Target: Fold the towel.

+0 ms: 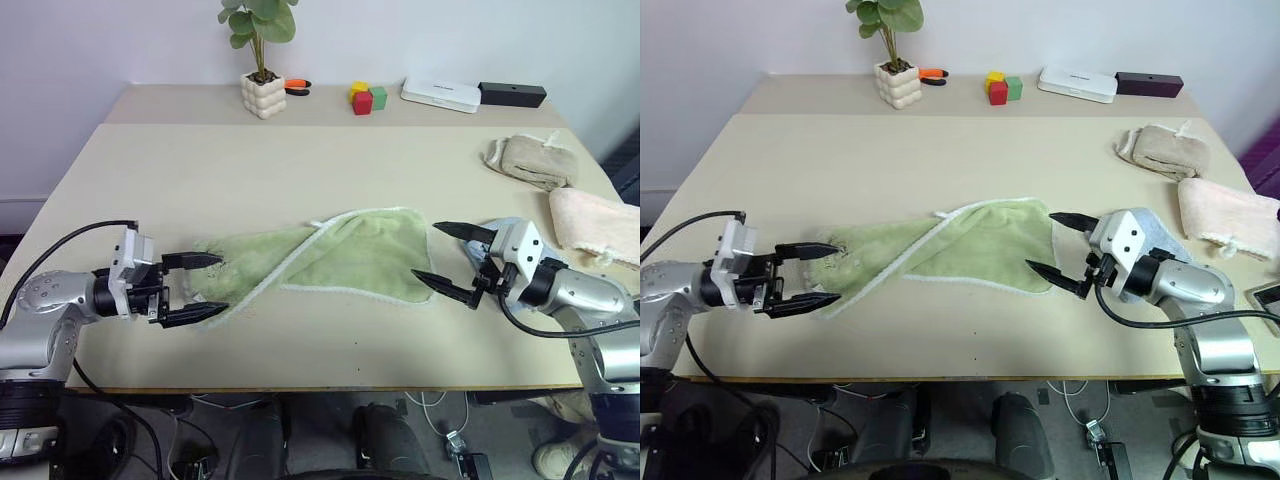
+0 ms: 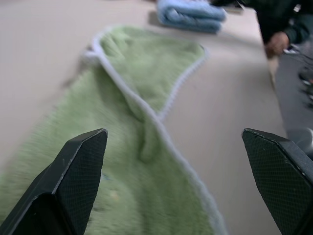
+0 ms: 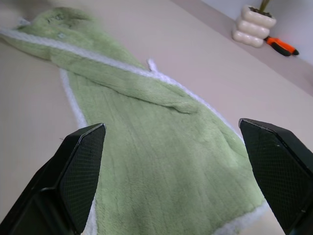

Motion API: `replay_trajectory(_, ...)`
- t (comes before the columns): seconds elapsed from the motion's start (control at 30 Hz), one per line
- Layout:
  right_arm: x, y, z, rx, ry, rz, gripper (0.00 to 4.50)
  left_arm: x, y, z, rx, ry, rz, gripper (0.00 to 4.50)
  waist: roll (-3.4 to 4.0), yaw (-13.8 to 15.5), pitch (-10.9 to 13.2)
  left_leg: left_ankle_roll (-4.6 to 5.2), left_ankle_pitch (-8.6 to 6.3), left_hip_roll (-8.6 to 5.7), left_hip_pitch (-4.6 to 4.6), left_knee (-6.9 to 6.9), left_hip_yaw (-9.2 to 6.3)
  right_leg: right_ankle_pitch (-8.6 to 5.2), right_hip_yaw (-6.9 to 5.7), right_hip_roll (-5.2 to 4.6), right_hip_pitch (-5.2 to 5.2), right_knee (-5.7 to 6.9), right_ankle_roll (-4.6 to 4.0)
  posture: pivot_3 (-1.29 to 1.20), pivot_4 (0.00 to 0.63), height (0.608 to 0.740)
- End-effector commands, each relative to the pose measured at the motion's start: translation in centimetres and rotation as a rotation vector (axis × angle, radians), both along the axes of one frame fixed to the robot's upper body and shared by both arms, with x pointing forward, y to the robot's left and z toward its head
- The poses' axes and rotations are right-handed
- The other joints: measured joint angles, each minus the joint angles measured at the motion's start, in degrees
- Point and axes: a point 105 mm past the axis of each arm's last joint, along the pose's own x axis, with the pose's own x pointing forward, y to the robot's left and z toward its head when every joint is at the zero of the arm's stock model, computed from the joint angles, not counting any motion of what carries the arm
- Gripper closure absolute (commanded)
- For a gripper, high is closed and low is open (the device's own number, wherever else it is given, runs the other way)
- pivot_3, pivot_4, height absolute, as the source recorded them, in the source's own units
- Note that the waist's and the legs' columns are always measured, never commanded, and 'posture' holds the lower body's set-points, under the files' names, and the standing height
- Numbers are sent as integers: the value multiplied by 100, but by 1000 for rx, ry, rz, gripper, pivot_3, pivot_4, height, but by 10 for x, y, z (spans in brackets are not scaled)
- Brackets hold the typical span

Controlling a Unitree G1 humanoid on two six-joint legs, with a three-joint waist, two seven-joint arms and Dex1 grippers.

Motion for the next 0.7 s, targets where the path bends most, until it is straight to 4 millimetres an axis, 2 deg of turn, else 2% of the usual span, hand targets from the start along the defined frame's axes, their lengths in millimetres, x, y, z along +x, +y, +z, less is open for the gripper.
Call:
replay_trajectory(0.03,1,-1,17,-2,-64,-4,62,-5,-2,-2,62,-15,-31,0,0,-1,0,0,0,0,0,0,0,0,0,0,0,0,-1,0,150,735)
replay_trajectory(0.23,4,5,19,3,-81,3,62,-7,-5,-1,74,-11,-53,0,0,15,0,0,0,0,0,0,-1,-2,1,0,0,1,-4,0,150,735)
replay_trajectory(0.43,7,29,22,38,-119,39,62,-9,14,1,143,-24,-35,0,1,-20,0,0,0,1,1,-3,0,-4,1,0,-2,1,-8,0,150,735)
replay_trajectory(0.53,10,51,22,77,-134,62,62,-13,24,0,135,-7,-5,0,1,-47,0,0,0,2,1,-5,1,-6,1,0,-4,0,-10,0,150,735)
replay_trajectory(0.7,11,61,21,98,-137,101,62,-21,12,-10,164,2,-15,0,0,-54,2,0,0,1,0,-8,2,-7,1,-2,-4,0,-9,0,150,735)
